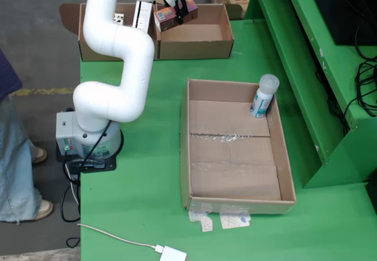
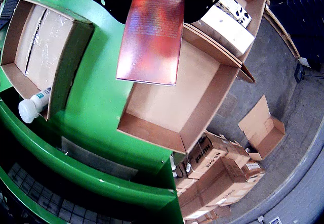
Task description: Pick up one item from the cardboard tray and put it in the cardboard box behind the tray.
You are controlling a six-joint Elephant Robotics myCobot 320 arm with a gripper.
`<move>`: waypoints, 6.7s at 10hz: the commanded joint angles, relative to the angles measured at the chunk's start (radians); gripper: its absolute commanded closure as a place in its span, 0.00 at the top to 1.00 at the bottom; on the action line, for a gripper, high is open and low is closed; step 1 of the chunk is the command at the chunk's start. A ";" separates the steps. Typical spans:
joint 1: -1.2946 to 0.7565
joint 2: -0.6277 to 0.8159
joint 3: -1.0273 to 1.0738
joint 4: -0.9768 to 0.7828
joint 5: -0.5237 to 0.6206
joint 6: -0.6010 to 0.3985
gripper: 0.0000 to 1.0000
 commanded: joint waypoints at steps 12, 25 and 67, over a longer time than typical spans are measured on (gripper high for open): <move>0.046 -0.505 0.029 0.972 -0.423 -0.211 0.00; 0.032 -0.649 0.029 0.972 -0.423 -0.129 0.00; -0.054 -0.567 0.029 0.972 -0.423 -0.166 1.00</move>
